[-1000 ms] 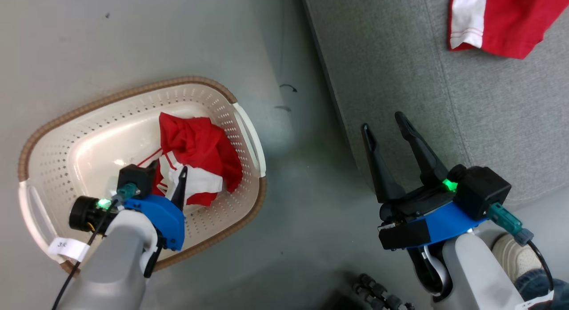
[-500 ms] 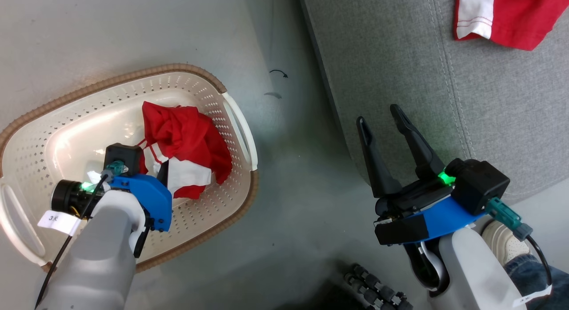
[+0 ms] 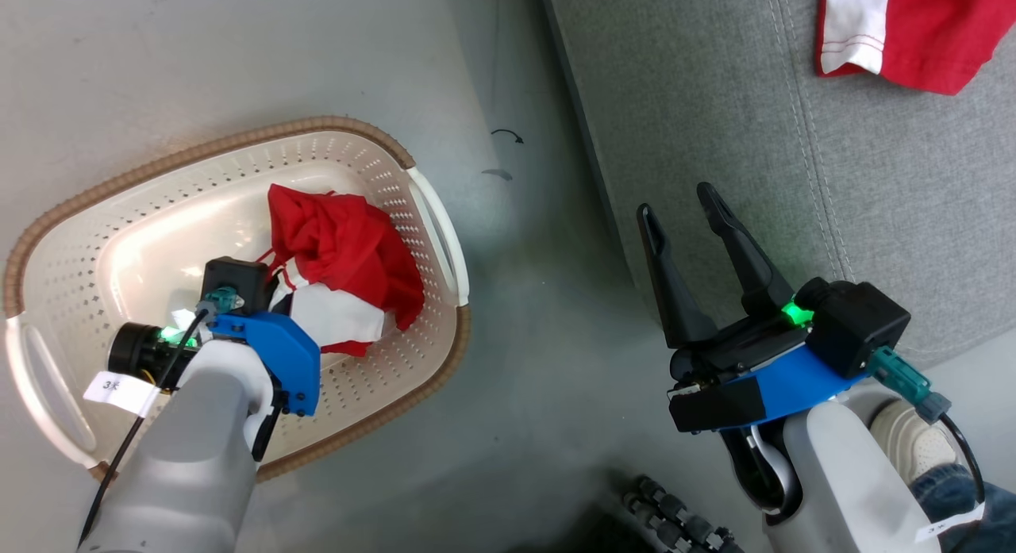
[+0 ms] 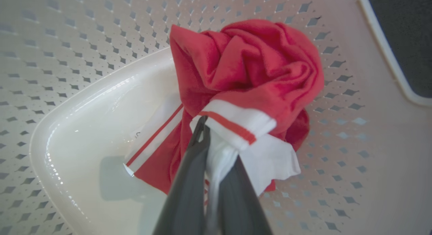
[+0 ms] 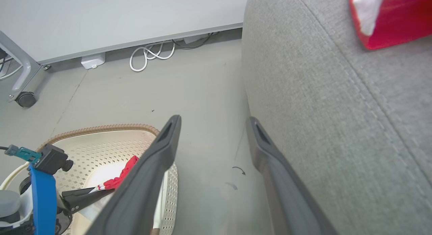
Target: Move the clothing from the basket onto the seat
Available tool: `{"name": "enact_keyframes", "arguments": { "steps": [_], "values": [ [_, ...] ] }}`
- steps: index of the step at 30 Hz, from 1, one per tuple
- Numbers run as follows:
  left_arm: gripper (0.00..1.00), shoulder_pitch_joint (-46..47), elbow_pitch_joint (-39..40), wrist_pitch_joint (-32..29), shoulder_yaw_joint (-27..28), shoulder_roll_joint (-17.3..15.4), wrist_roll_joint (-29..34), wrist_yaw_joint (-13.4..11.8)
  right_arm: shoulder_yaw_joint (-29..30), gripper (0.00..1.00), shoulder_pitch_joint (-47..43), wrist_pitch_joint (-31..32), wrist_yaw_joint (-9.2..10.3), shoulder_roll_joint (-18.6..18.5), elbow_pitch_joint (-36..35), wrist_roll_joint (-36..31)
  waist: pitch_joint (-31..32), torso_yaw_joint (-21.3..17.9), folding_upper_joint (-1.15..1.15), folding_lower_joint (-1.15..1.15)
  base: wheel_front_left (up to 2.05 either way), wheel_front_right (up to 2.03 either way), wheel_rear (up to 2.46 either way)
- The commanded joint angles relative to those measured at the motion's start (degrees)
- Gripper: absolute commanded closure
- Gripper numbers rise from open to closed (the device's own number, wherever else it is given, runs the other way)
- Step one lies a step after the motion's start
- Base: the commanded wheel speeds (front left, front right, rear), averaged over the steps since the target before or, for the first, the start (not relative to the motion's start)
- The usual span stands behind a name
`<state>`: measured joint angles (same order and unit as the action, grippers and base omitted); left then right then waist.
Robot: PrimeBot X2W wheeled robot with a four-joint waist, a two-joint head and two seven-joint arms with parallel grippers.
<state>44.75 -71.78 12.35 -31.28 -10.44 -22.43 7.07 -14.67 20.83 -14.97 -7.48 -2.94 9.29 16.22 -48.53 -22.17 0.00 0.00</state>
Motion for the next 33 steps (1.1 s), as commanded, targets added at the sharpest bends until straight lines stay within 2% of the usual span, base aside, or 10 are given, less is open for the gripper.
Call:
{"name": "enact_keyframes", "arguments": {
  "steps": [1,7,14,22,33],
  "values": [
    [1.0,1.0,0.0,0.5,-0.2,0.2,-0.3,0.2,0.1,0.0,0.8,-0.3,-0.03,0.1,0.1,-0.3,0.5,0.4,0.0,0.0,0.0,0.0,0.0],
    [1.0,0.8,1.0,1.9,-0.2,2.0,-1.5,0.4,1.0,0.0,1.2,-0.3,-0.03,0.1,0.7,-1.6,3.1,3.0,0.0,0.0,0.0,0.0,0.0],
    [1.0,-1.4,4.7,2.9,-1.6,4.3,-1.6,0.5,1.8,0.0,0.8,-0.1,-0.03,0.1,2.4,-3.4,9.0,7.8,0.0,0.0,0.0,0.0,0.0],
    [1.0,-7.7,17.8,2.9,-1.7,5.8,-2.8,0.6,3.3,0.0,-1.8,1.9,-0.03,0.0,3.6,-5.8,18.7,13.3,0.0,0.0,0.0,0.0,0.0],
    [1.0,-14.5,29.6,2.9,-1.6,5.7,-3.4,0.6,3.8,0.0,-7.1,4.6,-0.03,0.0,4.1,-5.2,31.9,17.0,0.0,0.0,0.0,0.0,0.0]
  ]
}}
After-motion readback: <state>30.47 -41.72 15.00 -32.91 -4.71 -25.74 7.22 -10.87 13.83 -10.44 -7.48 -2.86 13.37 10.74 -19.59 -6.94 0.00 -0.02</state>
